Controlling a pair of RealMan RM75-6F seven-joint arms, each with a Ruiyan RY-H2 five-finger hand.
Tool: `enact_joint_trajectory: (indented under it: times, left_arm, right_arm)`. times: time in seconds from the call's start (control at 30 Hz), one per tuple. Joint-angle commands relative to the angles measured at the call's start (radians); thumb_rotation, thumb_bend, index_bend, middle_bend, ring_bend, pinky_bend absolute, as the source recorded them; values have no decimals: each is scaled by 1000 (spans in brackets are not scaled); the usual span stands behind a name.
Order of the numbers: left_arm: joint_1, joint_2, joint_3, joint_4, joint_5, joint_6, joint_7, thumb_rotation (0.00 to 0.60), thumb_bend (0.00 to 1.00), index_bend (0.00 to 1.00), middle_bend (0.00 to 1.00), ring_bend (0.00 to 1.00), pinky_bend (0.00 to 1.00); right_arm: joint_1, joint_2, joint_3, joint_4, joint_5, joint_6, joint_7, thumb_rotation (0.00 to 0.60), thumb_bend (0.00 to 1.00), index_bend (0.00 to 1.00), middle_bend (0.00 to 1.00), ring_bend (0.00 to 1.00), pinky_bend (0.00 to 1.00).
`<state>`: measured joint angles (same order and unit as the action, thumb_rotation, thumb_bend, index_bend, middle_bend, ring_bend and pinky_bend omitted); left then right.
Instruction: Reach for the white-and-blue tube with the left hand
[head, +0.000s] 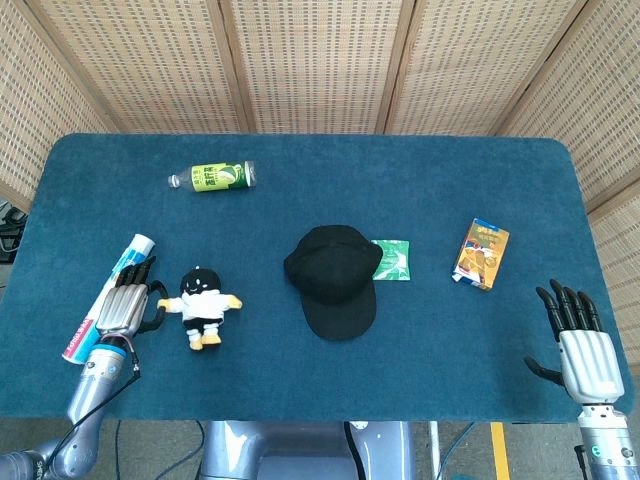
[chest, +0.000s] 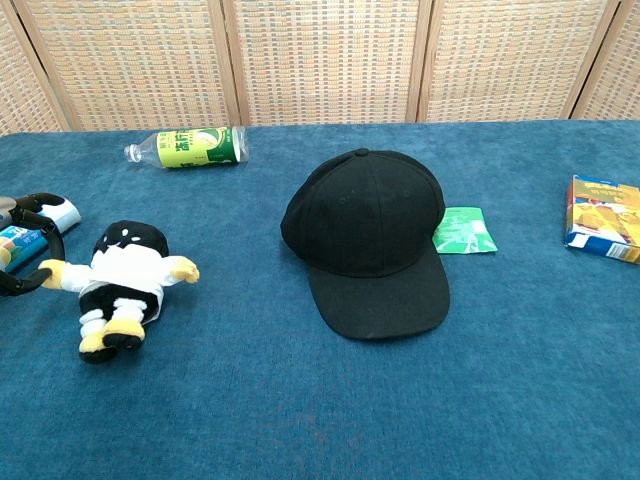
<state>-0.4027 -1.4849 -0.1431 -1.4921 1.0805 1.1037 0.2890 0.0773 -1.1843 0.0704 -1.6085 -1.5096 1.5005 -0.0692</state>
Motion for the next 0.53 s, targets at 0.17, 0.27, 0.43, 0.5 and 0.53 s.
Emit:
enact_joint_trajectory:
  times: [0.17,0.27,0.43,0.5,0.53]
  left_arm:
    - [-2,0,3,0,-2,2,-1,600,513,602,0,0,0]
    - [-3,0,4,0,-2,3,-2,600,514,602,0,0,0]
    - [-4,1,6,0,-3,4,-3,600,514,599,0,0,0]
    - [-4,1,6,0,-4,5,-3,600,514,599,0,0,0]
    - [-5,1,6,0,-4,5,-3,600,514,599,0,0,0]
  right_arm:
    - [0,0,0,0,0,0,0,600,92,0,0,0,0]
    - [0,0,0,0,0,0,0,600,92,0,0,0,0]
    - [0,0,0,0,0,0,0,600,92,0,0,0,0]
    - [0,0,0,0,0,0,0,600,92,0,0,0,0]
    - [0,0,0,0,0,0,0,600,92,0,0,0,0]
